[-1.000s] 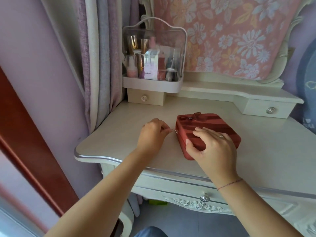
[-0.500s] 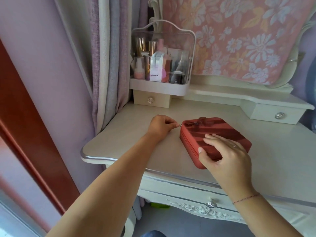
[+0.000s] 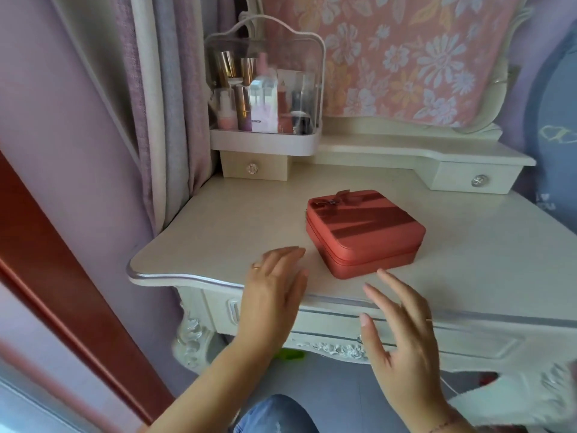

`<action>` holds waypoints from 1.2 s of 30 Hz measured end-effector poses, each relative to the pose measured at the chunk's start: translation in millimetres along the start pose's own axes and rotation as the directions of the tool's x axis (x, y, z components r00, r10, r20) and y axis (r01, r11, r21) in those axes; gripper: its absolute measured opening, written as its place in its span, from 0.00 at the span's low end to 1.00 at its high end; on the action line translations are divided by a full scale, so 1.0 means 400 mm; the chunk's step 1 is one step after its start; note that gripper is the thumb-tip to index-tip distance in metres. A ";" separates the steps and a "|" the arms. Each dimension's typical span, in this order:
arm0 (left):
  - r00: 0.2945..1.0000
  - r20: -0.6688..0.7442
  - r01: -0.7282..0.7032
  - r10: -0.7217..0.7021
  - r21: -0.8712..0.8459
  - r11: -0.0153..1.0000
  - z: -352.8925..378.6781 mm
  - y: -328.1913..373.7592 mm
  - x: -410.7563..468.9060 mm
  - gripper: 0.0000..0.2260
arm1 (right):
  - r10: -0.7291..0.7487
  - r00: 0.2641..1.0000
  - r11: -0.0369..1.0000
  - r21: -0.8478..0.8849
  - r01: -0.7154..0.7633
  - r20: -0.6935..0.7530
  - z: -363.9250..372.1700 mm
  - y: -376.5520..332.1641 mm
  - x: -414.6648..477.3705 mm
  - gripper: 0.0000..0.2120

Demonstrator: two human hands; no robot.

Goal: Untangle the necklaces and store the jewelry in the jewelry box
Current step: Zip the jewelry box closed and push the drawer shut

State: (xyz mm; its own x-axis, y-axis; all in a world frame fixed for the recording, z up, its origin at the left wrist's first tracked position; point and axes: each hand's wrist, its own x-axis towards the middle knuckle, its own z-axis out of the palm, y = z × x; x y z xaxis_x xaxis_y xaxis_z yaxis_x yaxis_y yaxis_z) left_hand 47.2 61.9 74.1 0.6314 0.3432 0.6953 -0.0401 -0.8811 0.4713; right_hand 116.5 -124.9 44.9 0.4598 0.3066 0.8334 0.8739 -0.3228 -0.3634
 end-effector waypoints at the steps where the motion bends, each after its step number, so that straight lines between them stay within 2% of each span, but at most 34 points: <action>1: 0.996 -0.049 -0.075 0.074 -0.020 0.997 0.007 0.015 -0.050 0.12 | 0.025 1.000 0.999 0.021 -0.025 -0.019 -0.009 0.000 -0.027 0.13; 2: 0.987 -0.063 -0.148 0.145 -0.047 0.988 0.018 0.028 -0.102 0.10 | 0.054 0.998 0.998 0.047 -0.052 -0.024 -0.018 0.002 -0.054 0.11; 4: 0.977 0.014 -0.208 0.211 -0.117 0.971 0.051 0.038 -0.193 0.07 | 0.122 0.992 0.988 0.090 -0.125 0.033 -0.027 0.016 -0.108 0.06; 5: 0.978 0.092 -0.170 0.185 -0.152 0.974 0.072 0.036 -0.226 0.08 | 0.172 0.981 0.979 0.090 -0.180 0.094 -0.024 0.029 -0.134 0.05; 7: 0.954 0.299 0.013 0.034 -0.152 0.988 0.113 0.029 -0.259 0.16 | 0.307 0.923 0.946 0.037 -0.323 0.231 -0.012 0.066 -0.178 0.07; 8: 0.917 0.398 0.091 -0.037 -0.116 0.989 0.132 0.025 -0.262 0.21 | 0.365 0.883 0.922 0.013 -0.386 0.296 -0.003 0.085 -0.195 0.09; 10: 0.836 0.538 0.157 -0.106 -0.049 0.986 0.168 0.014 -0.266 0.31 | 0.438 0.799 0.876 0.005 -0.483 0.412 0.011 0.113 -0.210 0.16; 13: 0.764 0.626 0.232 -0.159 -0.036 0.972 0.197 0.019 -0.262 0.33 | 0.470 0.719 0.829 0.024 -0.559 0.512 0.017 0.122 -0.198 0.22; 17: 0.692 0.700 0.344 -0.174 -0.109 0.933 0.208 0.046 -0.266 0.36 | 0.494 0.683 0.791 0.047 -0.610 0.539 0.009 0.116 -0.193 0.22; 20: 0.701 0.697 0.328 -0.150 -0.128 0.936 0.197 0.057 -0.284 0.42 | 0.477 0.693 0.804 0.051 -0.593 0.540 -0.011 0.105 -0.213 0.23; 22: 0.762 0.637 0.211 -0.116 -0.075 0.975 0.179 0.066 -0.300 0.40 | 0.453 0.695 0.820 0.046 -0.571 0.558 -0.036 0.087 -0.233 0.22; 23: 0.818 0.570 0.126 -0.075 -0.051 0.991 0.165 0.070 -0.304 0.36 | 0.429 0.722 0.849 0.029 -0.527 0.543 -0.050 0.080 -0.238 0.20; 25: 0.927 0.367 -0.059 0.070 -0.040 0.997 0.132 0.073 -0.303 0.25 | 0.336 0.830 0.931 -0.027 -0.363 0.445 -0.087 0.062 -0.233 0.16; 26: 0.955 0.261 -0.136 0.140 -0.031 0.990 0.117 0.073 -0.299 0.21 | 0.282 0.883 0.957 -0.050 -0.285 0.376 -0.109 0.052 -0.222 0.17; 28: 0.966 0.123 -0.235 0.228 0.041 0.971 0.087 0.075 -0.282 0.18 | 0.182 0.953 0.982 -0.088 -0.166 0.242 -0.150 0.037 -0.188 0.17; 31: 0.974 0.121 -0.217 0.193 0.222 0.951 0.061 0.082 -0.251 0.22 | 0.109 0.979 0.976 -0.207 -0.073 0.169 -0.191 0.037 -0.136 0.18; 34: 0.977 0.200 -0.134 0.080 0.272 0.953 0.047 0.092 -0.241 0.26 | 0.160 0.954 0.952 -0.293 -0.082 0.253 -0.206 0.061 -0.124 0.19; 36: 0.972 0.224 -0.134 0.070 0.289 0.948 0.034 0.096 -0.245 0.24 | 0.204 0.928 0.946 -0.308 -0.105 0.313 -0.217 0.066 -0.133 0.21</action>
State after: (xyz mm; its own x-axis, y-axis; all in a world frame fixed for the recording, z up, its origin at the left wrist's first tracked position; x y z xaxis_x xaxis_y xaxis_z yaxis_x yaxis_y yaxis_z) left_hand -5.6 -9.8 16.7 0.7844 0.1995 0.5872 0.1011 -0.9753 0.1963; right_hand 101.5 -227.7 27.1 0.6545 0.4982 0.5686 0.7297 -0.6131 -0.3027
